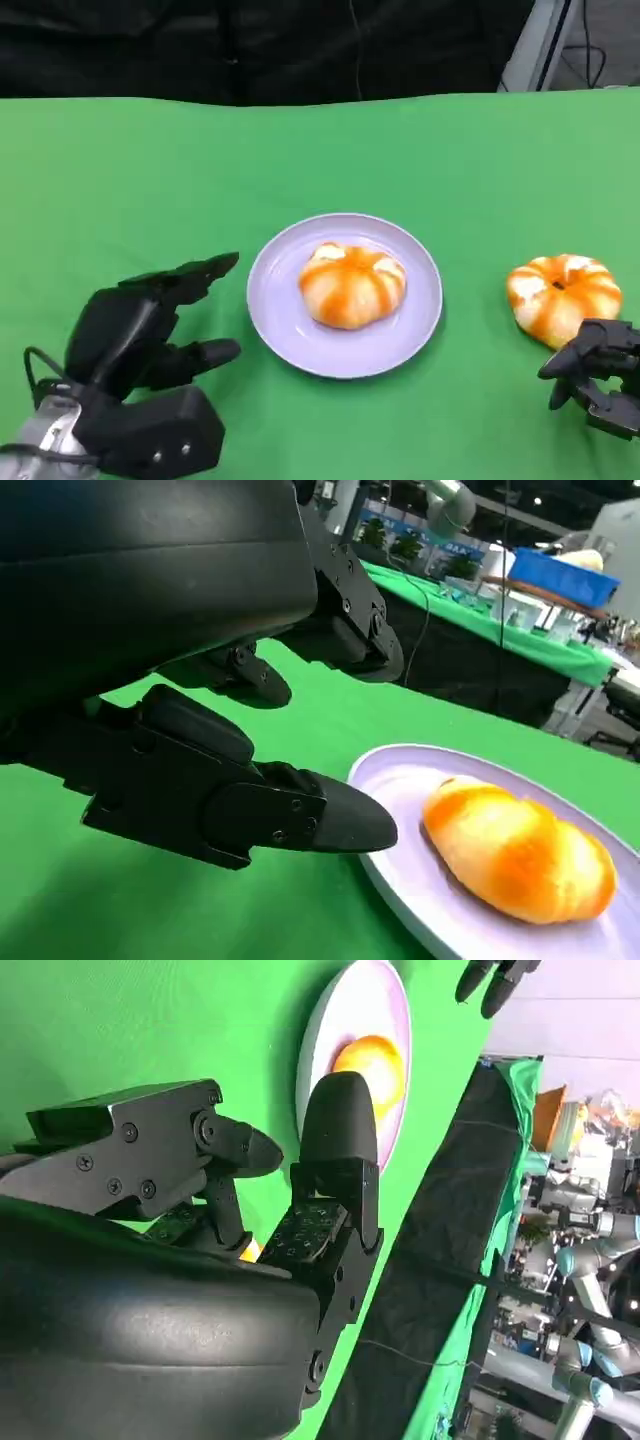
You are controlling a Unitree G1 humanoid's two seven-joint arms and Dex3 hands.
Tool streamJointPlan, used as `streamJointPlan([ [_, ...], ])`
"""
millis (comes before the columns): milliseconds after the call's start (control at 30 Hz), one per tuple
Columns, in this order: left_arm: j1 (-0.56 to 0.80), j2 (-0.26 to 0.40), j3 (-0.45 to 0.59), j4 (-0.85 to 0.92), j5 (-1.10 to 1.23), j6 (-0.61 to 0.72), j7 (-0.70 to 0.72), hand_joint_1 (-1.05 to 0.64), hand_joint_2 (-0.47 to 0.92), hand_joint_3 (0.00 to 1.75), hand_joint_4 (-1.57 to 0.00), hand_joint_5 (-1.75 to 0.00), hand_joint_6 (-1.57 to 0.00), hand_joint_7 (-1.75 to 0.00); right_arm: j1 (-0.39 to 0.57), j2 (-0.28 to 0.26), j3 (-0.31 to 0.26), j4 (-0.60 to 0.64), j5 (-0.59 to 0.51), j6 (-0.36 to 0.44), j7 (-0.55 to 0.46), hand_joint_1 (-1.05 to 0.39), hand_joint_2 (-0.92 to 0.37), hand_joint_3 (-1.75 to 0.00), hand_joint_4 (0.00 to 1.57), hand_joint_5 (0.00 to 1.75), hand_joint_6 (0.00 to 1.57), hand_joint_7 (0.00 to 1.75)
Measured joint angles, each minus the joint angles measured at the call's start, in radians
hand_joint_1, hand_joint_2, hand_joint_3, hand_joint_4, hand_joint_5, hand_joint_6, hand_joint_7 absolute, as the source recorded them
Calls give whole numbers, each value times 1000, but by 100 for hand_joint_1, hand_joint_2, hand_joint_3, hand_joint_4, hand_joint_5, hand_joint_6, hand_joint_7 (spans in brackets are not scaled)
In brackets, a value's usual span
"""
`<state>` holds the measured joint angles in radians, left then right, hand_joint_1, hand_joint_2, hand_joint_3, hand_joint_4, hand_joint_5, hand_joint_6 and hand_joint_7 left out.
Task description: Grasp the bread from the table and place it into the plate.
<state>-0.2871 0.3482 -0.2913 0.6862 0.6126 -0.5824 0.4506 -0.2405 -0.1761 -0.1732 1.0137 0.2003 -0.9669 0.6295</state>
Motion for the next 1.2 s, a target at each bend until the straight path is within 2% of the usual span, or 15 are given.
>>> streamJointPlan([
  [367,70,21,64,8,-34,-57,35,-46,92,25,-72,-2,-60,-1,0,0,-3,2,4,1,15,9,-86,-58,86,140,95,92],
  [667,71,21,93,30,-48,-103,55,-15,92,25,-81,-4,-68,-3,0,-1,-5,9,3,0,13,9,-86,-58,87,139,95,93],
  [1000,71,8,123,82,-74,-145,67,-11,92,34,-86,-3,-77,-4,-1,-1,-5,17,-1,0,4,8,-86,-58,87,139,95,93],
  [1200,70,-3,126,86,-74,-145,72,-3,92,40,-87,-2,-80,-3,-1,-1,-5,18,-1,0,-1,8,-85,-59,87,139,96,92],
])
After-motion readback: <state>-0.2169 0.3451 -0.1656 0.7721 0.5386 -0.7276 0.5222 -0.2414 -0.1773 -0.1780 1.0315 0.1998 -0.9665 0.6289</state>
